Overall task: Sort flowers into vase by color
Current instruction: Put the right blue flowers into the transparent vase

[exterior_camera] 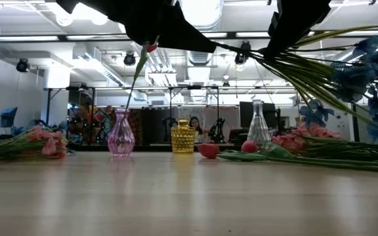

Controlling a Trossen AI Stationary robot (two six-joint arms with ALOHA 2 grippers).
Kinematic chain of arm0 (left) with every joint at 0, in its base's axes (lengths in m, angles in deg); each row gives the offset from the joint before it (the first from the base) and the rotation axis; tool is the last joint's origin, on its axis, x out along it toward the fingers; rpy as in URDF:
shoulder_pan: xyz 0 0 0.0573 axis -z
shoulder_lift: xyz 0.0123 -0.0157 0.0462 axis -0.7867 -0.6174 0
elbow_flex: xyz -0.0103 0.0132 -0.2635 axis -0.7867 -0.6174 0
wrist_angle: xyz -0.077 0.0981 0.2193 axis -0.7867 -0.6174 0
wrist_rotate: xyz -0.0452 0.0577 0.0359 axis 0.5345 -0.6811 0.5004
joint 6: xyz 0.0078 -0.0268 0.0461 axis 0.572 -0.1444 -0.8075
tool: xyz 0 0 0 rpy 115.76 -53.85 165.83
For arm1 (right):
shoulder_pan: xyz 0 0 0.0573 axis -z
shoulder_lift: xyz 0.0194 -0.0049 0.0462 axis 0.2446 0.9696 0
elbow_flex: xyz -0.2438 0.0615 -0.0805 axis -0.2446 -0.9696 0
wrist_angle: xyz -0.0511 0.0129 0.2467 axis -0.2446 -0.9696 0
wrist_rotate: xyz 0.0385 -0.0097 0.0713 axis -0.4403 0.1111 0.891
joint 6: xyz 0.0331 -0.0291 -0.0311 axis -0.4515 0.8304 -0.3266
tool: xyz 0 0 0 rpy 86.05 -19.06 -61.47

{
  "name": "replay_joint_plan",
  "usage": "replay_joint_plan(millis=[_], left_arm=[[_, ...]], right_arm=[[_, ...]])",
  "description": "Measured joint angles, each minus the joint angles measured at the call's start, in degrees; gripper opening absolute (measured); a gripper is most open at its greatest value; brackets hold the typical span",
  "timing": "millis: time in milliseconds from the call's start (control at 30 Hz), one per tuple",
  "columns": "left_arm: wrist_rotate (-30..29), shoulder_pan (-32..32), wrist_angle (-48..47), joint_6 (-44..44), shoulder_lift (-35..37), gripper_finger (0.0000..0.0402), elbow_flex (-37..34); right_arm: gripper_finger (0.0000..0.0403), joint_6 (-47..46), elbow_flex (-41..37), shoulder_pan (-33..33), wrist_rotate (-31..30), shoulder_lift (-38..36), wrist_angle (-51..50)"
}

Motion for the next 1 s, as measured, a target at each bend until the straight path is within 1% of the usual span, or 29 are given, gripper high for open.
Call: replay_joint_plan(millis=[133, 467, 600, 733, 867, 1000], left_arm=[[-0.31, 0.00, 0.40, -0.02, 0.00, 0.0109, 0.00], [-0.44, -0.07, 1.12, -0.28, 0.06, 0.0041, 0.00], [-0.37, -0.01, 0.88, -0.87, 0.04, 0.0008, -0.02], [-0.39, -0.07, 0.81, -0.89, 0.04, 0.0006, -0.04], [-0.39, -0.04, 0.98, -1.15, 0.04, 0.0002, -0.25], [-0.46, -0.28, 1.19, -1.09, 0.06, 0.0001, -1.04]], right_arm=[[0.0022, 0.01, 0.00, 0.00, 0.00, 0.00, 0.00], [0.0022, 0.04, -0.02, 0.00, 0.00, 0.00, 0.00], [0.0022, 0.07, -0.04, 0.02, -0.04, 0.00, -0.04], [0.0025, -0.36, -0.09, 0.02, -0.24, 0.00, 0.14], [0.0049, -0.44, 0.34, 0.02, -0.23, -0.05, -0.27], [0.0097, -0.14, 1.14, 0.02, -0.20, -1.12, -0.44]])
